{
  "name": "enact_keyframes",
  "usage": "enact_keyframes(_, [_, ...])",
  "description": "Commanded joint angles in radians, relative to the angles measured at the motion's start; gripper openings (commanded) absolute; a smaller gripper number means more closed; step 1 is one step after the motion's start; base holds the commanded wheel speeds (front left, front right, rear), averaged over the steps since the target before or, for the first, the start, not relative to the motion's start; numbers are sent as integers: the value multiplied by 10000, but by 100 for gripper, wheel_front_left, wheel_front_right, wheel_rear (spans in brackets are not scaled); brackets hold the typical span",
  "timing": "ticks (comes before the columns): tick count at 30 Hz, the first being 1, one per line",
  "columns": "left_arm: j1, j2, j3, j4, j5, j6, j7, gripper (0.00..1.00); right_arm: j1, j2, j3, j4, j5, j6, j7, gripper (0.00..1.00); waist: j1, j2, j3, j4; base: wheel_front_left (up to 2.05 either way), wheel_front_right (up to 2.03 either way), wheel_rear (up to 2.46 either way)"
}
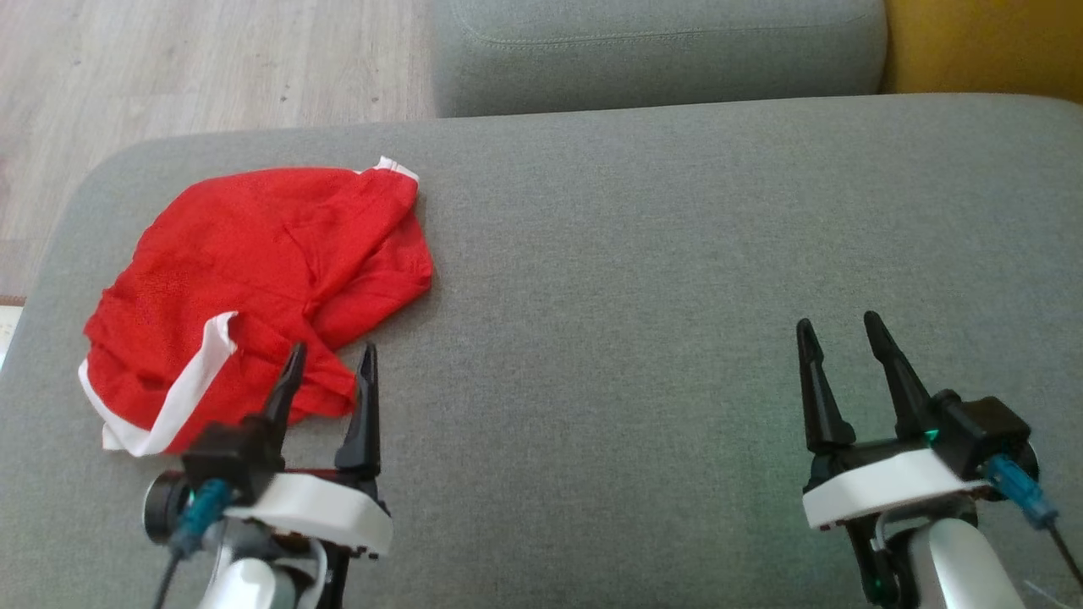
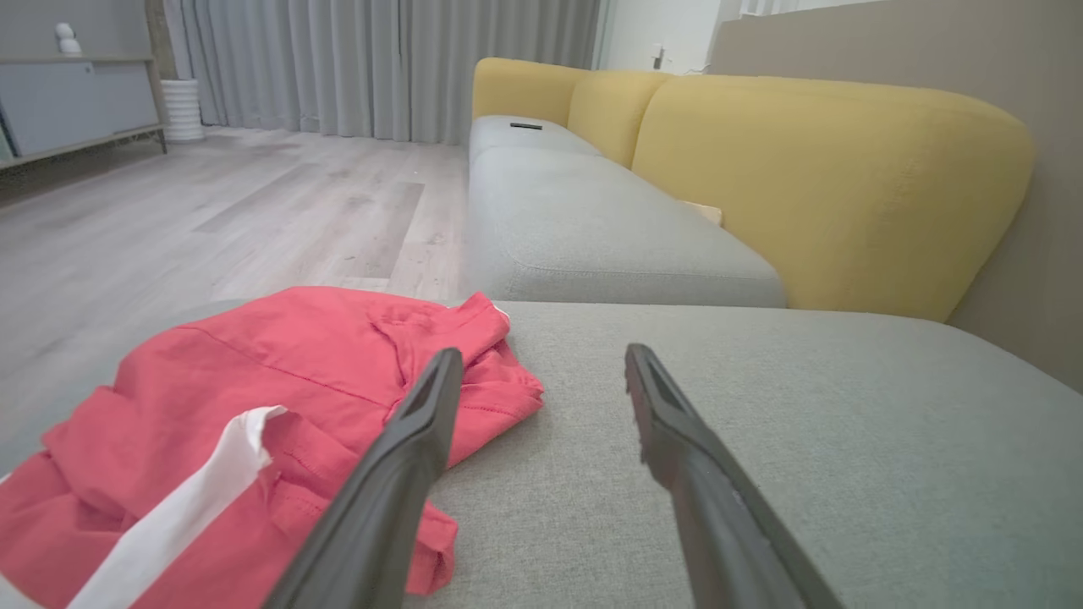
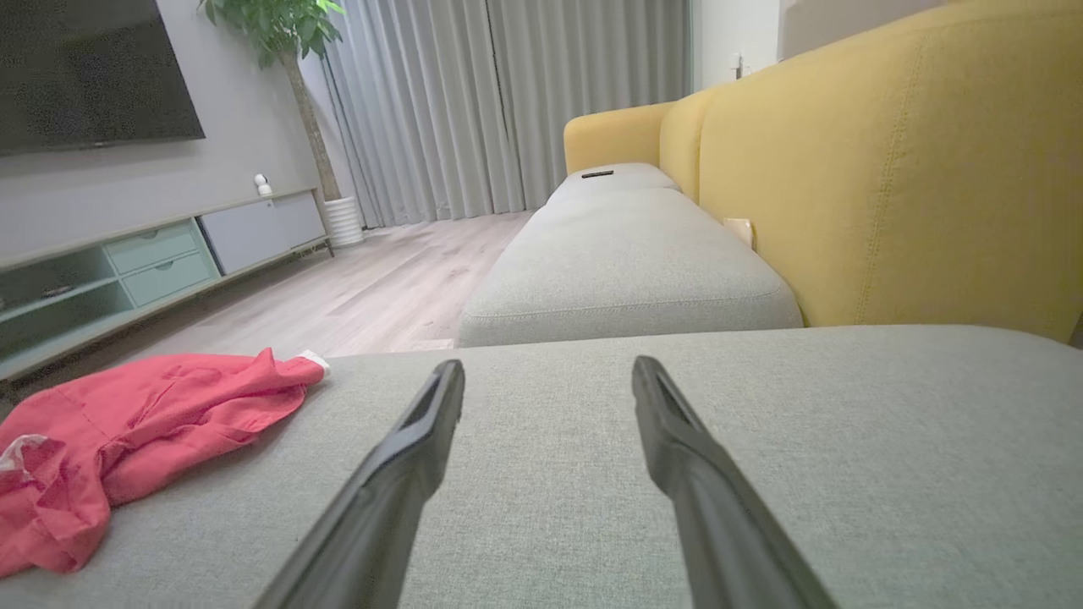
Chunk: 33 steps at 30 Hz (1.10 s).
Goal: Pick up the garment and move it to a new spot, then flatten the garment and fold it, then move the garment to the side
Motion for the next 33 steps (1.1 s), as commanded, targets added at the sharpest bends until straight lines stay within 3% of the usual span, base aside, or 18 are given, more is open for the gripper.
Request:
enact_keyframes(1, [-634, 283, 105, -400, 352, 181, -140, 100, -563, -75, 224, -388, -421, -7, -179, 100, 0, 0, 4, -4, 0, 0, 0])
enact_keyframes(13, [-926, 870, -1058, -220, 1688, 937, -461, 100, -587, -82, 431, -413, -1675, -8, -503, 100, 0, 0, 24, -67, 0, 0, 0])
enact_keyframes(19, [-887, 577, -884, -571, 1424, 1013, -636, 100, -615, -85, 590, -594, -1782, -9, -679, 100, 0, 0, 29, -66, 0, 0, 0])
enact_keyframes(24, [-515, -60, 118, -977, 1155, 278, -782, 100, -529, -88, 512, -760, -1087, -9, -827, 100, 0, 0, -3, -29, 0, 0, 0])
enact_keyframes(33, [197, -1281, 1936, -166, 1260, -1830, -920, 100, -270, -91, 452, -314, 22, -9, -966, 100, 0, 0, -108, 30, 0, 0, 0])
